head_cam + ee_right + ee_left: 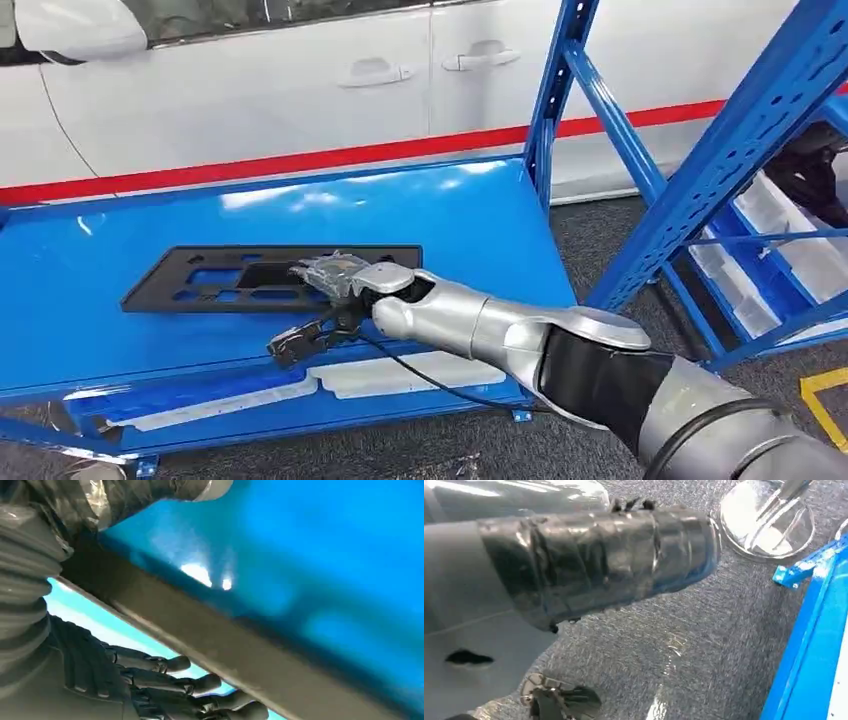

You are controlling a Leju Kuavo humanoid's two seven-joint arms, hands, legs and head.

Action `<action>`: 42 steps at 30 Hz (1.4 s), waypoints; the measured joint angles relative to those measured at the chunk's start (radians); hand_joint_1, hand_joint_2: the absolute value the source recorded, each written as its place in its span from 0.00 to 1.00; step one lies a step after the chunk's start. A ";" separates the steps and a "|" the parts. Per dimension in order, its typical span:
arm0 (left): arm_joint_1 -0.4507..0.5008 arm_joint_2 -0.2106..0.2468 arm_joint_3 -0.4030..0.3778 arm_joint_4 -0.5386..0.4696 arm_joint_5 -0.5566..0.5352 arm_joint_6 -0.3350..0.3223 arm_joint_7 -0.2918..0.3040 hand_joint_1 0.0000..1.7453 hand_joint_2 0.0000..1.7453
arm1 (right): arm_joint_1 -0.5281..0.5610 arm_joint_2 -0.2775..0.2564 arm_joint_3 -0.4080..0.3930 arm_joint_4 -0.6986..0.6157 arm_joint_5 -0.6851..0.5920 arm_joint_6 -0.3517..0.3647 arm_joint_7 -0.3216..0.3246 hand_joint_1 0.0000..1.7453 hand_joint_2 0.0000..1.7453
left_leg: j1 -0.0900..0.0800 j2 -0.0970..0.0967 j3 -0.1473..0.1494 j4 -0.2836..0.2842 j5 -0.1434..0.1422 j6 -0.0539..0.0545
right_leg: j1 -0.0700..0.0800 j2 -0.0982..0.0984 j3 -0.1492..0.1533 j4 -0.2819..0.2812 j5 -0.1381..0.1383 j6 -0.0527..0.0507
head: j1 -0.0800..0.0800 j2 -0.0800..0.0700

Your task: Take the parts from the cabinet and place them on the table.

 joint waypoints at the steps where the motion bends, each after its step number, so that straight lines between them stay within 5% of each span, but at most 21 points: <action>1: 0.003 0.000 0.000 0.000 0.003 0.000 0.003 0.00 0.00 | 0.002 0.000 0.000 0.009 0.013 -0.018 0.010 0.00 1.00 | 0.001 0.000 0.000 -0.004 0.016 0.000 | -0.001 0.001 0.000 0.000 0.000 0.000 | 0.000 0.000; 2: 0.004 0.000 -0.001 0.000 0.004 0.000 0.004 0.00 0.00 | 0.002 0.000 0.000 0.014 0.023 -0.031 0.019 0.00 1.00 | 0.002 0.000 0.021 -0.050 0.049 0.001 | -0.002 0.002 0.001 0.001 0.000 0.000 | 0.000 0.000; 4: 0.002 0.002 -0.002 0.000 0.006 0.001 0.005 0.00 0.00 | 0.000 0.000 0.000 0.023 0.036 -0.046 0.033 0.00 1.00 | 0.002 0.000 0.114 -0.236 0.142 0.008 | -0.004 0.005 0.006 0.001 -0.002 0.003 | 0.000 0.000; 6: 0.000 0.002 -0.004 0.000 0.006 0.001 0.005 0.00 0.00 | -0.001 -0.001 0.000 0.031 0.038 -0.052 0.037 0.00 1.00 | -0.007 -0.001 0.150 -0.305 0.131 0.012 | 0.003 0.007 0.005 0.001 -0.003 0.013 | 0.000 0.000; 9: 0.002 0.002 -0.010 0.000 0.008 0.001 0.005 0.00 0.00 | -0.002 -0.001 0.000 0.040 0.039 -0.054 0.039 0.00 1.00 | -0.009 -0.002 0.147 -0.302 0.135 0.024 | 0.001 0.008 0.011 -0.017 0.007 0.031 | 0.001 0.000; 10: 0.001 0.002 -0.012 0.000 0.008 0.001 0.005 0.00 0.00 | -0.002 -0.001 0.000 0.043 0.041 -0.055 0.042 0.87 1.00 | 0.000 -0.001 0.154 -0.318 0.143 0.036 | 0.005 0.008 0.012 -0.017 0.003 0.039 | 0.002 0.000; 11: 0.001 0.001 -0.016 0.000 0.008 0.001 0.005 0.00 0.00 | -0.001 -0.003 0.000 0.048 0.049 -0.057 0.049 1.00 1.00 | 0.001 0.001 0.158 -0.326 0.148 0.043 | 0.003 0.006 0.002 0.002 -0.014 0.041 | 0.001 0.000; 14: 0.001 0.003 -0.021 0.000 0.013 0.000 0.005 0.00 0.00 | 0.004 -0.008 0.000 0.062 0.060 -0.070 0.077 1.00 1.00 | -0.003 0.002 0.155 -0.327 0.150 0.052 | 0.005 0.006 -0.093 0.212 -0.120 0.043 | 0.002 0.000; 16: 0.002 0.003 -0.022 0.000 0.015 -0.007 0.005 0.00 0.00 | 0.012 -0.011 0.000 0.068 0.067 -0.081 0.079 1.00 1.00 | -0.005 0.002 0.155 -0.325 0.149 0.054 | 0.005 0.006 -0.128 0.285 -0.129 0.044 | 0.002 0.000; 17: 0.003 0.003 -0.023 0.000 0.020 -0.021 0.002 0.00 0.00 | 0.012 -0.013 -0.001 0.069 0.067 -0.089 0.079 1.00 1.00 | -0.005 0.001 0.156 -0.323 0.148 0.055 | 0.005 0.006 -0.112 0.252 -0.099 0.043 | 0.002 0.000; 19: 0.005 0.003 -0.023 0.000 0.043 -0.072 -0.016 0.00 0.00 | 0.010 -0.013 -0.007 0.069 0.071 -0.103 0.074 1.00 1.00 | -0.005 -0.001 0.158 -0.315 0.143 0.051 | 0.005 0.005 -0.029 0.082 -0.010 0.036 | 0.002 0.000; 20: 0.006 0.003 -0.023 0.000 0.054 -0.099 -0.026 0.00 0.00 | 0.010 -0.013 -0.011 0.069 0.071 -0.111 0.070 1.00 1.00 | -0.005 -0.001 0.156 -0.308 0.139 0.048 | 0.006 0.005 0.004 0.007 0.006 0.031 | 0.002 0.000; 21: 0.005 0.003 -0.023 0.000 0.062 -0.117 -0.035 0.00 1.00 | 0.008 -0.011 -0.014 0.066 0.071 -0.118 0.061 1.00 1.00 | -0.015 -0.002 0.149 -0.298 0.134 0.041 | 0.011 0.005 0.019 -0.011 -0.007 0.030 | 0.002 0.000; 26: 0.010 0.012 -0.023 0.000 0.090 -0.146 -0.058 0.00 1.00 | 0.009 -0.007 -0.038 0.026 0.027 -0.159 0.017 1.00 1.00 | -0.006 -0.002 0.143 -0.289 0.124 0.019 | 0.004 0.002 0.020 -0.019 0.006 0.008 | 0.001 0.000; 29: 0.014 0.012 -0.023 0.000 0.101 -0.151 -0.068 0.00 1.00 | 0.010 -0.006 -0.057 -0.014 -0.010 -0.177 0.005 1.00 1.00 | 0.002 0.000 0.059 -0.095 0.022 0.000 | 0.002 0.001 0.019 -0.020 0.008 -0.001 | 0.000 0.000; 31: 0.017 0.013 -0.023 0.000 0.109 -0.157 -0.073 0.00 1.00 | 0.015 -0.006 -0.066 -0.046 -0.030 -0.187 -0.003 1.00 1.00 | 0.004 0.000 0.011 0.003 0.001 -0.006 | 0.002 0.003 0.020 -0.020 0.008 -0.001 | 0.000 0.000; 32: 0.019 0.015 -0.023 0.000 0.109 -0.161 -0.076 0.00 1.00 | 0.016 -0.006 -0.068 -0.062 -0.039 -0.190 -0.006 1.00 1.00 | 0.005 0.000 0.020 -0.022 0.028 -0.006 | 0.001 0.005 0.021 -0.020 0.008 0.000 | 0.000 0.000; 35: 0.019 0.018 -0.023 0.000 0.109 -0.166 -0.085 0.00 1.00 | 0.017 -0.006 -0.080 -0.106 -0.057 -0.201 -0.021 1.00 1.00 | 0.007 0.001 0.134 -0.266 0.155 -0.001 | -0.001 0.007 0.023 -0.020 0.006 0.003 | 0.000 0.000; 36: 0.018 0.018 -0.023 0.000 0.111 -0.166 -0.087 0.00 1.00 | 0.017 -0.006 -0.084 -0.121 -0.069 -0.210 -0.031 1.00 1.00 | 0.002 0.000 0.154 -0.302 0.139 0.002 | 0.005 0.009 0.021 -0.020 0.005 0.009 | 0.000 0.000; 39: 0.020 0.019 -0.024 0.000 0.122 -0.162 -0.092 0.00 1.00 | 0.020 -0.006 -0.094 -0.169 -0.103 -0.233 -0.058 1.00 1.00 | -0.005 -0.002 0.149 -0.310 0.142 0.014 | 0.004 0.010 0.014 -0.027 0.013 0.025 | 0.001 0.000; 42: 0.019 0.018 -0.025 0.000 0.122 -0.161 -0.095 0.00 1.00 | 0.022 -0.008 -0.100 -0.201 -0.114 -0.238 -0.066 1.00 1.00 | 0.004 0.001 0.160 -0.339 0.159 0.040 | 0.006 0.009 0.004 -0.007 -0.011 0.040 | 0.002 0.000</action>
